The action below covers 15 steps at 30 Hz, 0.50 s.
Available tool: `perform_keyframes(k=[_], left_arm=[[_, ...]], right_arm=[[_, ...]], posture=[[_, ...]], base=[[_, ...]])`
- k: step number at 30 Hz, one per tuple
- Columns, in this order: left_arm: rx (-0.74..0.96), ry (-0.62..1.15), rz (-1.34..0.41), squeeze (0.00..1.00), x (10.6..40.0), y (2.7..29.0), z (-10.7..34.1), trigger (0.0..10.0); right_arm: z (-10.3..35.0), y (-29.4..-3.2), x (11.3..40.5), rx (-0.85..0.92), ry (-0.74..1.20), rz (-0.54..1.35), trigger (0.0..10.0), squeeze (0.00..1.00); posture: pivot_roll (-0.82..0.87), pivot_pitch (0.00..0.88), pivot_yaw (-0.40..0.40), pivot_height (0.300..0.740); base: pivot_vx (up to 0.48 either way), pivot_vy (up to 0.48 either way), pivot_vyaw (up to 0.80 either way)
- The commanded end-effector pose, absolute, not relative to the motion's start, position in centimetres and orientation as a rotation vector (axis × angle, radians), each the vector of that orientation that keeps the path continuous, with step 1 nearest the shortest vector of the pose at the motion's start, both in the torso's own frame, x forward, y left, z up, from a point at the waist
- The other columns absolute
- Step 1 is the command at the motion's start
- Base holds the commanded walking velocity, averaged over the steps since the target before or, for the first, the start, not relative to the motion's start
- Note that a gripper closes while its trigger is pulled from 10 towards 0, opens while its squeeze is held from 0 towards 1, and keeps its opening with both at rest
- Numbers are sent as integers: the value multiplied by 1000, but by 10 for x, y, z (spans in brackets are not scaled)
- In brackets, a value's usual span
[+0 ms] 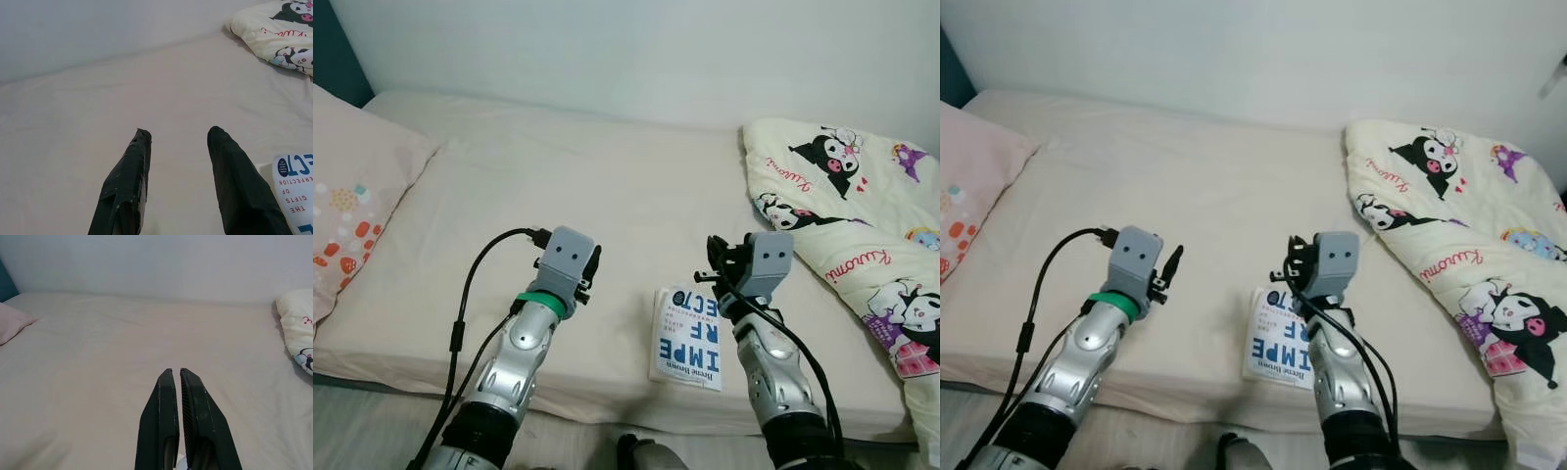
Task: Clean up the room
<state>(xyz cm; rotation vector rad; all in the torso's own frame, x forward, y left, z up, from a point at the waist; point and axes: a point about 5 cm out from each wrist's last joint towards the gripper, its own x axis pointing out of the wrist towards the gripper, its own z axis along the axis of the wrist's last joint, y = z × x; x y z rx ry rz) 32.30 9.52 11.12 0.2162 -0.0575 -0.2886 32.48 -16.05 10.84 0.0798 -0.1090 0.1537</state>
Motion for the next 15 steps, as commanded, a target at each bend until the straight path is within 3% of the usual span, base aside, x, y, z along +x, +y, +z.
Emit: perform_keyframes(k=[1, 11, 15], left_arm=[[226, -32, -299, 0, 319, 95, 104, 10000], [233, -27, -301, 0, 319, 98, 104, 10000], [244, -20, -308, 0, 317, 100, 102, 10000]], right_arm=[[102, -163, 321, 90, -84, 144, 10000, 0], [97, -161, 318, 111, -64, 150, 10000, 0], [87, -167, 313, 217, -11, 124, 10000, 0]], posture=[[-173, 99, -5, 655], [-174, 106, 5, 625], [-174, 118, 16, 620]], base=[[0, 0, 0], [0, 0, 0], [0, 0, 0]])
